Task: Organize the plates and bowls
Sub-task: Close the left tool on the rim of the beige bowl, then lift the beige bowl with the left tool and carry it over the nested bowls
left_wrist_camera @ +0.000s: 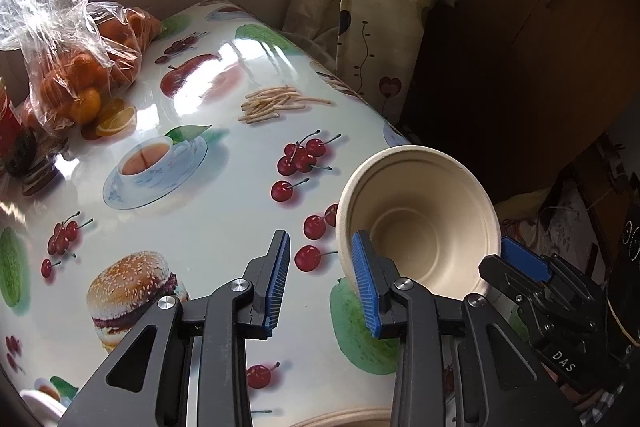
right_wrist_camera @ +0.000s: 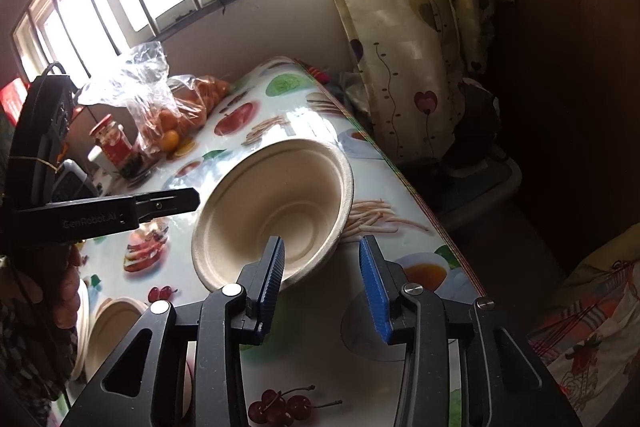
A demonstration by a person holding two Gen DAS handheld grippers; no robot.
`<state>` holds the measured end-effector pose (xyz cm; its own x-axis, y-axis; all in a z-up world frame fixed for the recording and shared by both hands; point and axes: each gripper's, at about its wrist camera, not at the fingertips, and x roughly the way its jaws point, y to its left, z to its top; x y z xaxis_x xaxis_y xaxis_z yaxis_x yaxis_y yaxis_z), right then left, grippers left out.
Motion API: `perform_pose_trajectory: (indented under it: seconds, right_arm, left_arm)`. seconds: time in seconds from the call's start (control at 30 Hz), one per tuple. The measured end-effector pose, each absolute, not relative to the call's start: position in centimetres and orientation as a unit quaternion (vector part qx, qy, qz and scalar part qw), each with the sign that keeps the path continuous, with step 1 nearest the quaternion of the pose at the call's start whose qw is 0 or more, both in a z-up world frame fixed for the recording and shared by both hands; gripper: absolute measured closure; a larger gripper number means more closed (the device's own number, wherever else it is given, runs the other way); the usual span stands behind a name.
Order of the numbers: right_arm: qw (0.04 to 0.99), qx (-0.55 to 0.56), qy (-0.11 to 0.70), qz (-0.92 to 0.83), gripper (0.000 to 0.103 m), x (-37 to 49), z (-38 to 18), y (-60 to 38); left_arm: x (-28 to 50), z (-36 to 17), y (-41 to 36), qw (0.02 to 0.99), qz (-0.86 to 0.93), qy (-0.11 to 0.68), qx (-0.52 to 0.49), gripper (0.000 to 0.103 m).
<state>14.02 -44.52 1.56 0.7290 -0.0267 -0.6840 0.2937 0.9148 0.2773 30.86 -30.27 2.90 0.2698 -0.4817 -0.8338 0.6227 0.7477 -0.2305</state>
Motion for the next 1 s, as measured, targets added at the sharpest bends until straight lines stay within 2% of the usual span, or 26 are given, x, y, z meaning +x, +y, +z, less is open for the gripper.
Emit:
perform_pose_trajectory:
  seconds: [0.33,0.5,1.0]
  right_arm:
    - [0.911,0.187,0.358,-0.087,0.072,14.2,1.5,-44.5]
    - [0.910,0.189,0.359,-0.087,0.074,14.3,1.6,-44.6]
    - [0.909,0.192,0.360,-0.084,0.082,14.5,1.4,-44.7]
  left_arm:
    - [30.9,2.4,-31.2,0.785,-0.353,0.505,0.073,0.078]
    - [30.8,2.3,-31.3,0.784,-0.354,0.505,0.073,0.087]
    - [30.7,2.2,-31.8,0.782,-0.358,0.506,0.074,0.094]
